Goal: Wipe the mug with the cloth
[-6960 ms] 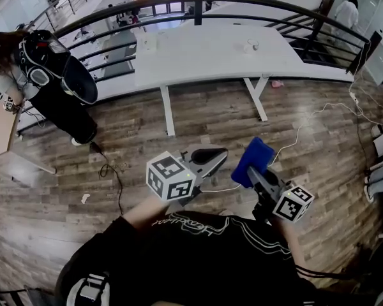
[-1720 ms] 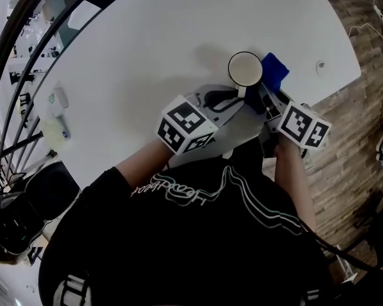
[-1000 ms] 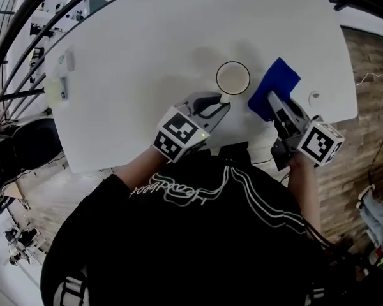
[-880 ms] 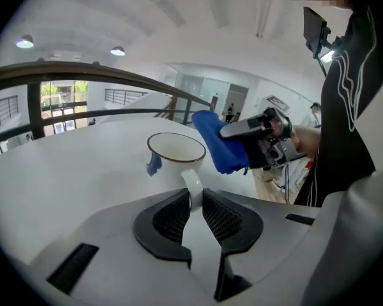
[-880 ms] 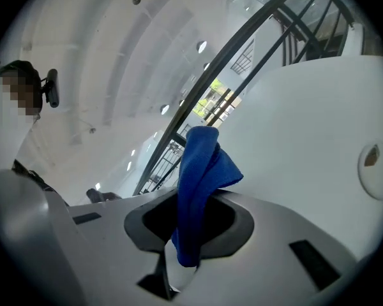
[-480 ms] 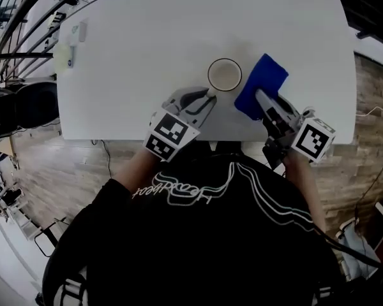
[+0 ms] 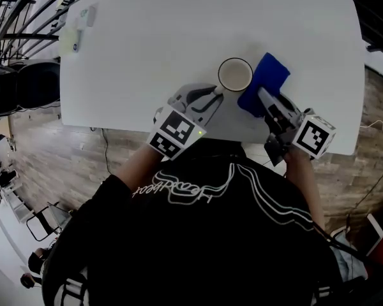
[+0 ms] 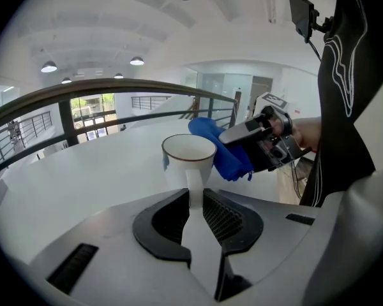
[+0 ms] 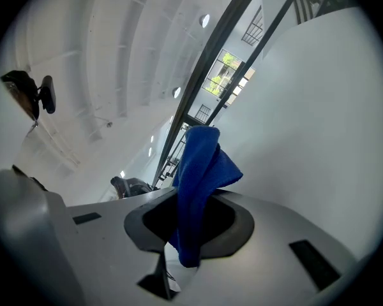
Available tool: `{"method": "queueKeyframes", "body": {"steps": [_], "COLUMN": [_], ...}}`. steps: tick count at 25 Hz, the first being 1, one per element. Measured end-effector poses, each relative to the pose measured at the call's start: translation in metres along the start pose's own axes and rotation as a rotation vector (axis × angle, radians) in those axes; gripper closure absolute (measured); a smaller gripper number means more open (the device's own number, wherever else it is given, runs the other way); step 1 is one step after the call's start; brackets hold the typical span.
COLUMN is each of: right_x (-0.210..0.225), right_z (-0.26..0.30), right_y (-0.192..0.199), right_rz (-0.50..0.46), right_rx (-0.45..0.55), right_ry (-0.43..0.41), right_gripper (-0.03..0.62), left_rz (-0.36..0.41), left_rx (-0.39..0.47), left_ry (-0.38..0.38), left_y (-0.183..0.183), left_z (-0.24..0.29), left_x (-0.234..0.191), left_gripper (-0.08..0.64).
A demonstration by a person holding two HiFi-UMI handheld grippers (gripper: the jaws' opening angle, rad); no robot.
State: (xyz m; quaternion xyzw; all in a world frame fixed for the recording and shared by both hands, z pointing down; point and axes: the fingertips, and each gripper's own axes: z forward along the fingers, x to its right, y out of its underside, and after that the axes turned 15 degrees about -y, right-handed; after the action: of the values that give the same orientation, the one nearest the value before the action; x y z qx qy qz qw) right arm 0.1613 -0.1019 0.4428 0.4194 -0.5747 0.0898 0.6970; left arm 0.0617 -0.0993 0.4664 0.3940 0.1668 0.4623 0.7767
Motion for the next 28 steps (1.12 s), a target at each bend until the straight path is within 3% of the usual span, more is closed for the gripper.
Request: {"method": "queueKeyframes", "body": {"steps": [3,8,14,21,28], "right_x": [0.002,0.024,0.036,0.041,0.017], "right_z": [0.01,0.006,0.007,0.011,-0.001], "right_y": [0.001,0.013,0.023,0.026,0.0], "right_rz": [-0.03,-0.102,-0.154,-0.115,-0.072], "right_rx": [-0.059,-0.208,-0.334,-0.357,-0.246], "right_ry": [0.008,0.148,0.233,0.234,0.091], "right_gripper": [0.528,0.528,0.528,0.528,0.528], "left_rz": [0.007,0.023,0.024,0.04,0.058], "left_rx": [0.01,0.023,0.032,0.034,0.032], "left_ry": [0.006,0.011,0.001,-0.025,-0.054], "left_y": [0.0,0.001,0.003,0.004,0.005], "left_z": [0.0,0.0,-0.002,-0.002,-0.003], "left_x": [-0.005,-0.007,-0.012,-0.027,-0.036], "left_gripper": [0.489,0.489,0.489,0.489,0.489]}}
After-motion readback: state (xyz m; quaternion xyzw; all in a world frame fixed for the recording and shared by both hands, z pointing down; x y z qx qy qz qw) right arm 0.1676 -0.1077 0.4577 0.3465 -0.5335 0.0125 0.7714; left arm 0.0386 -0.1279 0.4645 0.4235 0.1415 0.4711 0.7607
